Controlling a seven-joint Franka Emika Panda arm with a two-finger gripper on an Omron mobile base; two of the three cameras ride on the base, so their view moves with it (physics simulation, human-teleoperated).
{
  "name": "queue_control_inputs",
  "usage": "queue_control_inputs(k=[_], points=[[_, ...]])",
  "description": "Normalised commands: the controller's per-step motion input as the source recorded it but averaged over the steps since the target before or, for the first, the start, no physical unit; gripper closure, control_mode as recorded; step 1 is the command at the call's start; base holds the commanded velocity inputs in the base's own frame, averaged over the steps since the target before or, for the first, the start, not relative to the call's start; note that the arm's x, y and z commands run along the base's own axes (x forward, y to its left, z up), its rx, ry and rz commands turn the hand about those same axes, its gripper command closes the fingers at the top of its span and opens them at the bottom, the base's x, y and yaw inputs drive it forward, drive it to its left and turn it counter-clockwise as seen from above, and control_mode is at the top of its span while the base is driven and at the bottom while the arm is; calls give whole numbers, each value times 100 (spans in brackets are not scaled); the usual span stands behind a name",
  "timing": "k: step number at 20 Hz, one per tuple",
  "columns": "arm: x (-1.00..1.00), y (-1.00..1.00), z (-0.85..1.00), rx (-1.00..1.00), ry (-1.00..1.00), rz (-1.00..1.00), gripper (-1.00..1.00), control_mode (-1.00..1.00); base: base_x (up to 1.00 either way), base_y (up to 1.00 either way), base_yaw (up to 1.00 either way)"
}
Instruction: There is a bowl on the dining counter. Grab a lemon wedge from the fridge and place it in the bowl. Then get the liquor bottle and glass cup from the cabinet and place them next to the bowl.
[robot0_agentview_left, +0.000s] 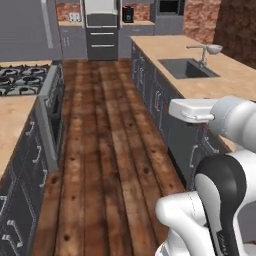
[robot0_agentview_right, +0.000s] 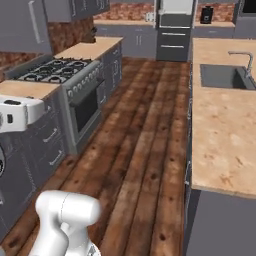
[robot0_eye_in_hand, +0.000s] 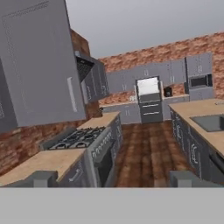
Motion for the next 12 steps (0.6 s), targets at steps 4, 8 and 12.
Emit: queue_control_inputs(k=[4, 8, 12], points=[[0, 0, 0, 0, 0, 0, -100, 100, 83, 22, -51], [0, 0, 0, 0, 0, 0, -100, 100, 63, -10, -33], [0, 0, 0, 0, 0, 0, -100, 100, 71, 11, -29]])
